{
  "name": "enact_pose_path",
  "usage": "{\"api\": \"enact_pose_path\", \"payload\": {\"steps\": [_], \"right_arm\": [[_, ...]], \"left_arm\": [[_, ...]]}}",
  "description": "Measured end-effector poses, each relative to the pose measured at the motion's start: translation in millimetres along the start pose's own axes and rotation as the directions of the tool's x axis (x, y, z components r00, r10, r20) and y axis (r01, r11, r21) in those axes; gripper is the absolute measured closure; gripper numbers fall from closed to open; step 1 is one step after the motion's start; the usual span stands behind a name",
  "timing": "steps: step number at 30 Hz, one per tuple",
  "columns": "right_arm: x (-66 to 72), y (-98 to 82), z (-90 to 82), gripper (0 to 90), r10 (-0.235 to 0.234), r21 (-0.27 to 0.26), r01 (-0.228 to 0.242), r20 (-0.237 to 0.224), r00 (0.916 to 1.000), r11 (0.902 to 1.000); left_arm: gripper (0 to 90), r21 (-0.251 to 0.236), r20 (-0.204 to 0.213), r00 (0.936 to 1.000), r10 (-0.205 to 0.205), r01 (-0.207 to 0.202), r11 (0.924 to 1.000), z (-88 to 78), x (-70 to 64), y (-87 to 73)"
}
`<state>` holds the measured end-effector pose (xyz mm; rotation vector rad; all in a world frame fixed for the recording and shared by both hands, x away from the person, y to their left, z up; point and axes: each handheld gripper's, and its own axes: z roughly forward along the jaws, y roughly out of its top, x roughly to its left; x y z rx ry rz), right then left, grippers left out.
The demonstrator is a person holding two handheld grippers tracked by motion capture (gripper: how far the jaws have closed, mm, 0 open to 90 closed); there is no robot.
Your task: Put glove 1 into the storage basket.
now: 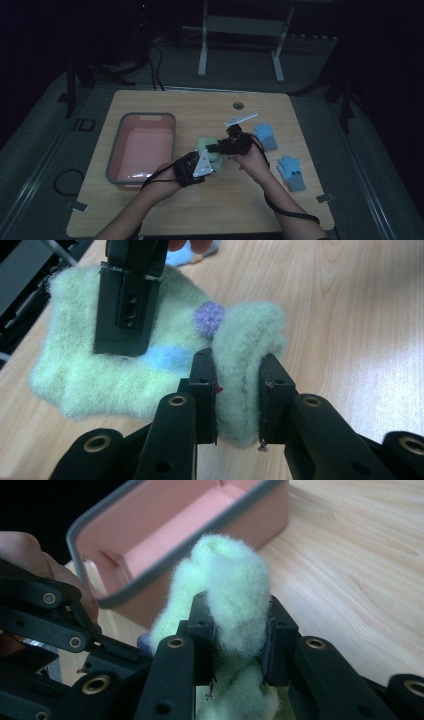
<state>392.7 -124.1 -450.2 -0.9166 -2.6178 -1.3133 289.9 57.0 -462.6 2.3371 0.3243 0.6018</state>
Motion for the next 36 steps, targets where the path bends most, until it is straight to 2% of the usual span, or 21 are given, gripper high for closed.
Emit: {"api": "enact_pose_path", "payload": {"steps": [9,18,24,36], "right_arm": [[13.9,22.1,4.8,71.9,-0.035,-0.008,0.035,0.001,0.9994,0.9994],[26.7,39.1,11.9,71.8,-0.047,-0.011,0.047,-0.012,0.9988,0.9988],[35.8,51.8,19.1,71.8,-0.064,-0.009,0.064,-0.015,0.9978,0.9979],[53.6,79.0,54.5,71.8,-0.085,0.016,0.086,-0.057,0.9948,0.9962]], "left_arm": [[74.2,0.017,-0.033,0.9994,0.009,-0.009,0.9998,-19.1,10.5,-2.0],[74.4,0.032,-0.034,0.9993,0.015,-0.014,0.9994,-40.7,22.7,-10.4],[74.4,0.032,-0.046,0.9989,-0.001,0.003,0.9995,-50.2,30.2,-19.2],[74.4,0.06,-0.085,0.9959,-0.031,0.037,0.9975,-74.0,40.7,-44.7]]}}
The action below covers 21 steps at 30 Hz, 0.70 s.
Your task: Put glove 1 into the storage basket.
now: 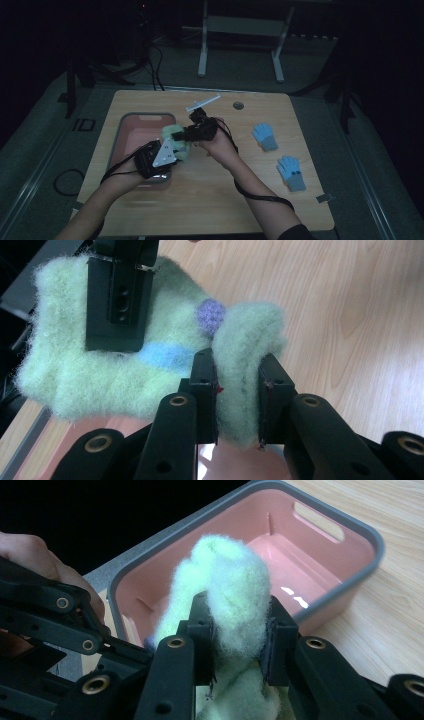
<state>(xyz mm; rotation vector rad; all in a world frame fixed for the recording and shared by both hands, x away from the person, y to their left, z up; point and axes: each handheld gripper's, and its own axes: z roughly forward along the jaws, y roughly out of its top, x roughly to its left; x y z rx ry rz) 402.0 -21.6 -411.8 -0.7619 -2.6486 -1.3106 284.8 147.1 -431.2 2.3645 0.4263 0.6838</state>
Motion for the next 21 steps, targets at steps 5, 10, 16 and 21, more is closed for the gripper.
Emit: {"api": "enact_pose_path", "payload": {"steps": [5,10,16,21], "right_arm": [[6.0,7.5,12.4,71.8,-0.009,0.014,0.009,-0.008,0.9999,0.9999],[13.0,18.1,31.5,71.8,-0.022,0.036,0.023,-0.021,0.9995,0.9991],[19.4,27.0,52.4,71.8,-0.025,0.043,0.027,-0.046,0.9987,0.9987],[25.1,32.3,69.0,71.8,-0.024,0.051,0.027,-0.066,0.9975,0.9983]], "left_arm": [[74.4,0.016,-0.008,0.9999,-0.01,0.01,0.9998,-4.3,2.9,-10.1],[74.4,0.032,-0.015,0.9993,-0.035,0.036,0.9988,-10.9,9.4,-25.6],[74.4,0.054,-0.027,0.9979,-0.058,0.059,0.9968,-18.4,15.3,-42.7],[74.4,0.069,-0.032,0.9964,-0.078,0.08,0.9944,-24.6,17.9,-56.2]]}}
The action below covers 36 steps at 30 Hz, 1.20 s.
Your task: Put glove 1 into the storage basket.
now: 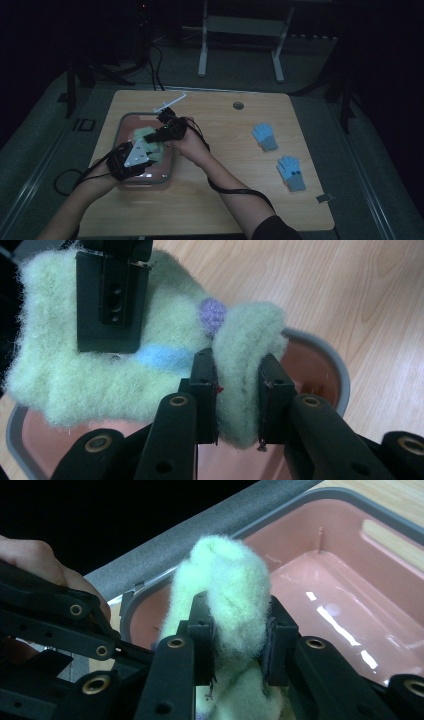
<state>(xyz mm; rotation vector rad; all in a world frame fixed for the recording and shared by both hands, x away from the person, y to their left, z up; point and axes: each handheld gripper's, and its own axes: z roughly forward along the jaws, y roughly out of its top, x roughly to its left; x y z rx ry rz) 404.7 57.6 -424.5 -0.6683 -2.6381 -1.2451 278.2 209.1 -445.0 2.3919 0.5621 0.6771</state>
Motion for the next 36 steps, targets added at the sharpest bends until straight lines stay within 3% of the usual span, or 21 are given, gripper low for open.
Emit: {"api": "enact_pose_path", "payload": {"steps": [2,6,15,30,36], "right_arm": [[1.1,1.0,5.2,71.8,-0.001,0.004,0.001,-0.006,1.0,1.0],[-1.2,-2.1,15.3,71.8,0.011,0.018,-0.011,-0.007,0.9999,0.9998],[-19.1,-15.9,33.6,71.8,0.057,0.05,-0.057,0.0,0.9984,0.9971],[-35.2,-23.4,57.5,71.3,0.073,0.136,-0.074,0.015,0.9972,0.9879],[-33.8,-20.1,59.0,63.3,0.063,0.165,-0.07,0.049,0.9969,0.9838]], "left_arm": [[74.4,0.003,0.01,0.9997,-0.022,0.022,0.9998,-0.4,1.6,-4.0],[74.4,0.022,0.02,0.9996,-0.019,0.018,0.9996,6.9,1.7,-11.0],[74.3,0.06,0.068,0.9973,-0.029,0.025,0.9979,30.1,3.7,-18.6],[74.0,0.165,0.1,0.995,0.004,-0.02,0.9861,59.4,4.1,-18.4],[73.5,0.19,0.155,0.9871,-0.04,0.01,0.9818,64.7,13.5,-19.1]]}}
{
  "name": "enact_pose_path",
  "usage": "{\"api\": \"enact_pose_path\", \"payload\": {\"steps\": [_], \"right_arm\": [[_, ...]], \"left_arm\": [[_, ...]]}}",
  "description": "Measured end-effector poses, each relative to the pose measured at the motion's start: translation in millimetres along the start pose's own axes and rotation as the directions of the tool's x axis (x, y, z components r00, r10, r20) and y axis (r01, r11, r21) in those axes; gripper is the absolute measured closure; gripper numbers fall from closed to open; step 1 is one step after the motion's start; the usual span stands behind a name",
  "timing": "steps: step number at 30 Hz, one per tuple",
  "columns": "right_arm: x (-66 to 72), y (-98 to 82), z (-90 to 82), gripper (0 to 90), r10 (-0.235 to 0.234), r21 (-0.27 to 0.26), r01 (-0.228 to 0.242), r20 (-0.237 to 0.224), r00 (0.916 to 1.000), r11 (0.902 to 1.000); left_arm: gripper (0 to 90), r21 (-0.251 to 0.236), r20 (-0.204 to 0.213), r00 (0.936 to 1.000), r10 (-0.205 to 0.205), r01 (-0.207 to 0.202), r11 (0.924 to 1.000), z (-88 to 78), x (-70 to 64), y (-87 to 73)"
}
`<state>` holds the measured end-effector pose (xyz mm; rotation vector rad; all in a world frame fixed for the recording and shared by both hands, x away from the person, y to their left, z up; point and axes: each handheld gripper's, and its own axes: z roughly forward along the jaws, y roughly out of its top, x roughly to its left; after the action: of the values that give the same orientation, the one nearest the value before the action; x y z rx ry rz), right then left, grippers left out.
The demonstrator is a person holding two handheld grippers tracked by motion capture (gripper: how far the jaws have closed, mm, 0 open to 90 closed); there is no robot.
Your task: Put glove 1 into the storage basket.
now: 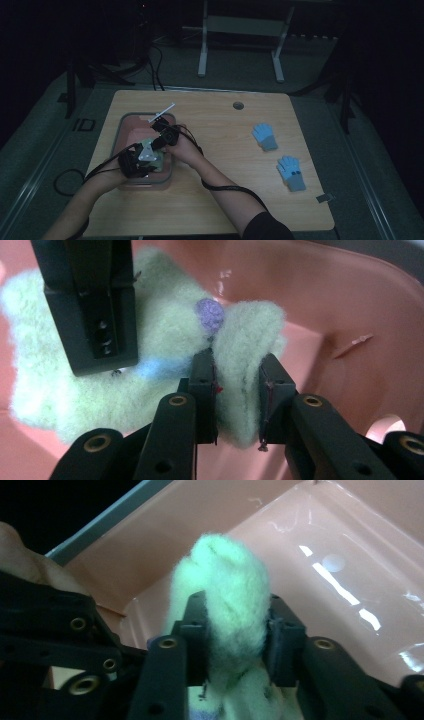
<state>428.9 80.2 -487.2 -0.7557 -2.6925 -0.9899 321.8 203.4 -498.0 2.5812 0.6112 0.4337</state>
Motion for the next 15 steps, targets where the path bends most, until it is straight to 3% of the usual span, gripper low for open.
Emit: {"api": "enact_pose_path", "payload": {"steps": [4,9,11,15], "right_arm": [[-1.2,-0.1,-3.5,56.8,0.005,-0.012,-0.004,0.028,0.9996,0.9999],[-4.9,-2.5,-14.7,51.3,0.014,-0.038,-0.013,0.018,0.9997,0.9992],[-6.0,-4.1,-20.7,50.7,0.012,-0.049,-0.011,0.022,0.9997,0.9987],[-6.6,-8.2,-30.2,47.6,0.014,-0.062,-0.013,0.007,0.9999,0.998]], "left_arm": [[72.5,0.046,0.04,0.9988,-0.026,0.024,0.9986,5.7,6.2,-0.4],[69.0,0.07,0.078,0.9965,-0.03,0.024,0.9972,9.6,8.1,1.1],[64.2,0.069,0.079,0.9965,-0.029,0.023,0.9974,8.9,8.0,1.1],[55.5,0.016,0.073,0.9957,-0.057,0.056,0.9983,3.2,8.8,-0.9]]}}
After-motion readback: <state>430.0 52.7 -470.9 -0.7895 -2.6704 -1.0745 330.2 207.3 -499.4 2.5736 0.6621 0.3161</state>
